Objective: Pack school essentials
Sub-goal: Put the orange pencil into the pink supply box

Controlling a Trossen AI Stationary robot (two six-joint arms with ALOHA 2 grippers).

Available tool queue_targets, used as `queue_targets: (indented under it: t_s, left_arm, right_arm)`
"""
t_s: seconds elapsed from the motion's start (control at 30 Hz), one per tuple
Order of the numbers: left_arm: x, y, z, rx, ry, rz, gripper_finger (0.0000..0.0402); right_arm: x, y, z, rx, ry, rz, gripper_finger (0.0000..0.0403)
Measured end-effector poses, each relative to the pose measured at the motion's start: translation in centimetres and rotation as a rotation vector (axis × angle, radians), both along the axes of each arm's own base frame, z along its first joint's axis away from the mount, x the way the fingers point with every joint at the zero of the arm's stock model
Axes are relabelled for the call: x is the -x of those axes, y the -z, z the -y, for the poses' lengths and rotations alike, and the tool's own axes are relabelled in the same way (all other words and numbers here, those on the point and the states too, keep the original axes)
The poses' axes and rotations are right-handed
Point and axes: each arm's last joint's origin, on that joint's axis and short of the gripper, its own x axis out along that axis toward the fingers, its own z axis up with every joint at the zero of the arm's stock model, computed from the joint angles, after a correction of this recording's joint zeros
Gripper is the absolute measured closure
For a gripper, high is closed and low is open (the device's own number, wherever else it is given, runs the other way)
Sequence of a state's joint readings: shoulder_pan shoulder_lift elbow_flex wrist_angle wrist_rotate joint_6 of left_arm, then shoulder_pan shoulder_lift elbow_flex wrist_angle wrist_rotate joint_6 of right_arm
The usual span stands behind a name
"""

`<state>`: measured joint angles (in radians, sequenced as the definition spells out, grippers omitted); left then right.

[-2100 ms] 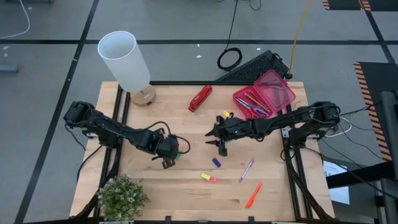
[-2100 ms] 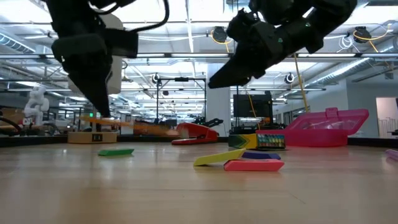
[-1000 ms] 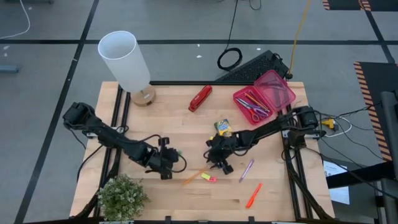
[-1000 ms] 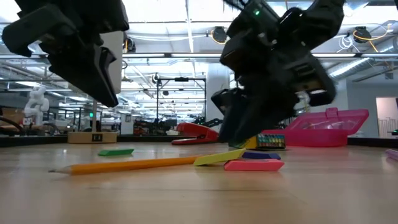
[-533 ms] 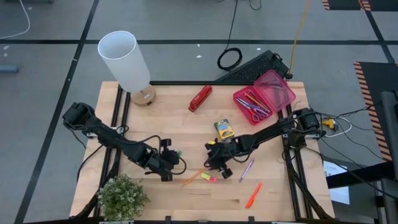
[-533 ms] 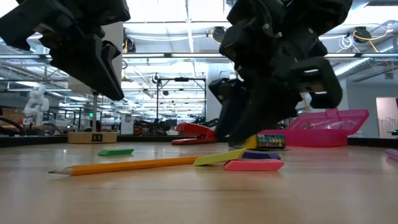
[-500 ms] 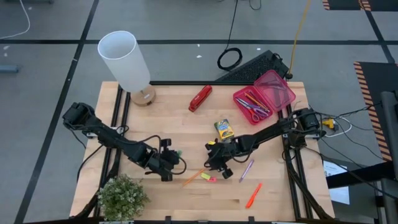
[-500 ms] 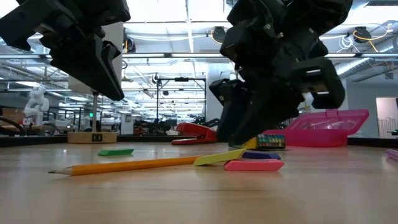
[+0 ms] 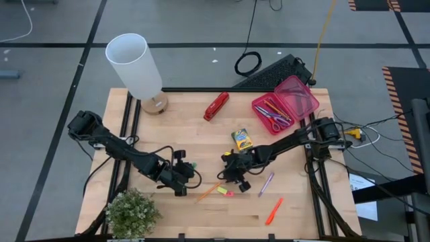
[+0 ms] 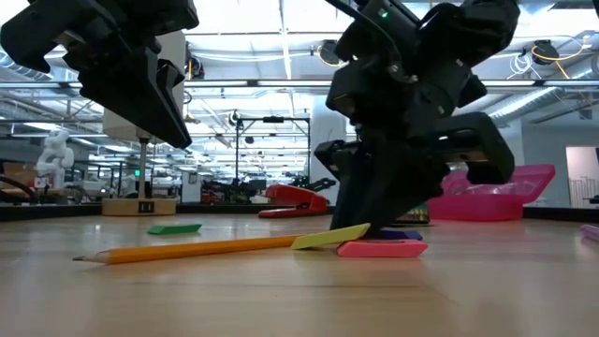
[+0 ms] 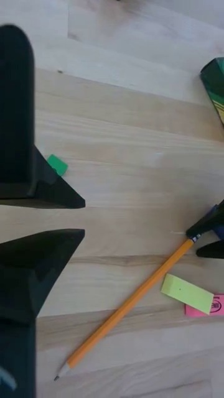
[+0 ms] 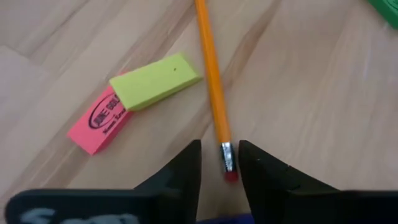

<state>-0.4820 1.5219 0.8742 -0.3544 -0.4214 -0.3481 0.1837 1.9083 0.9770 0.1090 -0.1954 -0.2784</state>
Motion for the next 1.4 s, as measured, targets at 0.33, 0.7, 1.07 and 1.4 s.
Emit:
queue_targets:
  t_s: [0.33, 0.7, 1.07, 1.4]
  left_arm:
    - [0.0, 0.0, 0.0, 0.0, 0.0, 0.001, 0.0337]
    - [0.0, 0.0, 0.0, -0.006, -0.004, 0.004, 0.0337]
    - [0.0, 0.0, -0.2, -0.045, -0.022, 0.011, 0.0337]
    - [0.2, 0.0, -0.6, -0.147, -0.081, 0.03, 0.0337]
  right_arm:
    - [-0.3, 0.5, 0.7, -0.001, 0.029, -0.022, 0.0379]
    - [-0.3, 0.3, 0.7, 0.001, 0.036, -0.011, 0.0386]
    - [0.3, -2.7, 0.8, -0.028, 0.076, 0.021, 0.0386]
    - [2.5, -6.1, 1.3, -0.049, 0.185, -0.06, 0.0385]
